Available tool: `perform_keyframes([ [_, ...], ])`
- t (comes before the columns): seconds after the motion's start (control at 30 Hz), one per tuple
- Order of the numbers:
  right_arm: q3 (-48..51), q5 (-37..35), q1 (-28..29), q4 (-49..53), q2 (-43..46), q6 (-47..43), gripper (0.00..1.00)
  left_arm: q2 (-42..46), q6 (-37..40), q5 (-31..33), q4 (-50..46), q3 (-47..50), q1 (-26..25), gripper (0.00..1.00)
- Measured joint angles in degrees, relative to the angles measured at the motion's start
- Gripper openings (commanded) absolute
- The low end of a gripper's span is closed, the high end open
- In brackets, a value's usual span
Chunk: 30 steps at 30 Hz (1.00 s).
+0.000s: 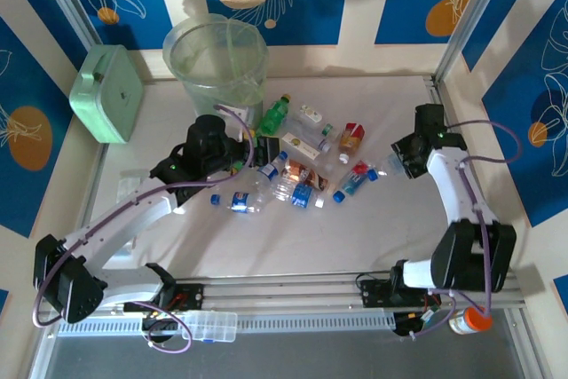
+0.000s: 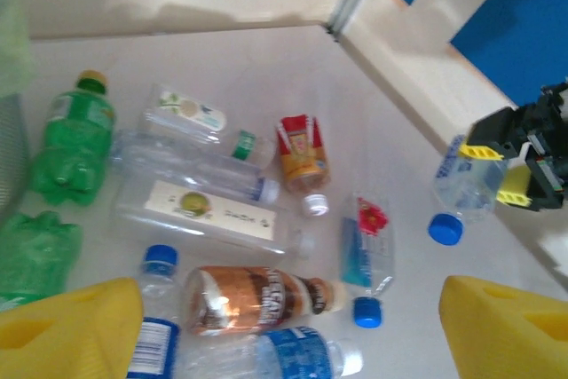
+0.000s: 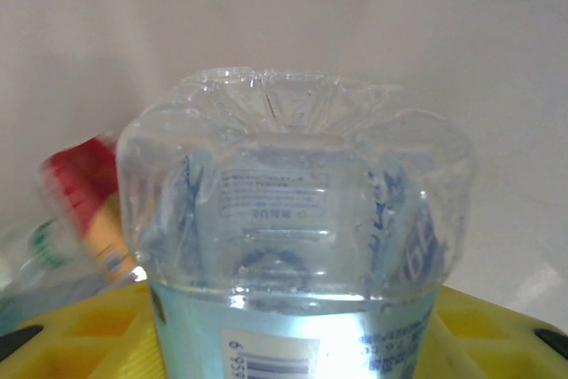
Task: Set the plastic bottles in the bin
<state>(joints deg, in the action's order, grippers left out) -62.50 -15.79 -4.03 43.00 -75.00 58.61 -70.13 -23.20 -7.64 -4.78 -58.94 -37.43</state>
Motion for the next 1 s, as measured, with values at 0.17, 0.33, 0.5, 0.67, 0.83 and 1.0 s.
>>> perform_keyframes([
  [0.17, 0.42, 4.46, 5.31, -5.7, 7.76, -5.03, 0.52, -1.64, -2.12, -7.26, 4.92, 1.97, 0.0, 0.98],
  [0.33, 4.2, 16.5, 7.54, -15.8, 11.98, -8.76, 0.52, -3.65, -5.44, -14.62, 9.97, 2.93, 0.0, 0.99],
  [0.5, 9.16, 30.38, 9.46, -28.72, 14.25, -10.16, 0.52, -5.33, -11.23, -22.84, 19.5, 4.79, 0.0, 0.99],
  [0.67, 13.9, 41.03, 11.63, -41.51, 17.66, -9.49, 0.52, -7.82, -16.83, -29.33, 28.55, 6.1, 0.0, 0.99],
  [0.83, 13.97, 47.95, 14.19, -50.49, 18.71, -9.49, 0.53, -9.62, -22.03, -34.34, 38.05, 6.97, 0.0, 0.99],
  [1.0, 13.97, 52.28, 17.68, -55.06, 18.25, -9.44, 0.54, -10.64, -27.56, -37.55, 47.91, 8.28, -0.31, 0.99],
])
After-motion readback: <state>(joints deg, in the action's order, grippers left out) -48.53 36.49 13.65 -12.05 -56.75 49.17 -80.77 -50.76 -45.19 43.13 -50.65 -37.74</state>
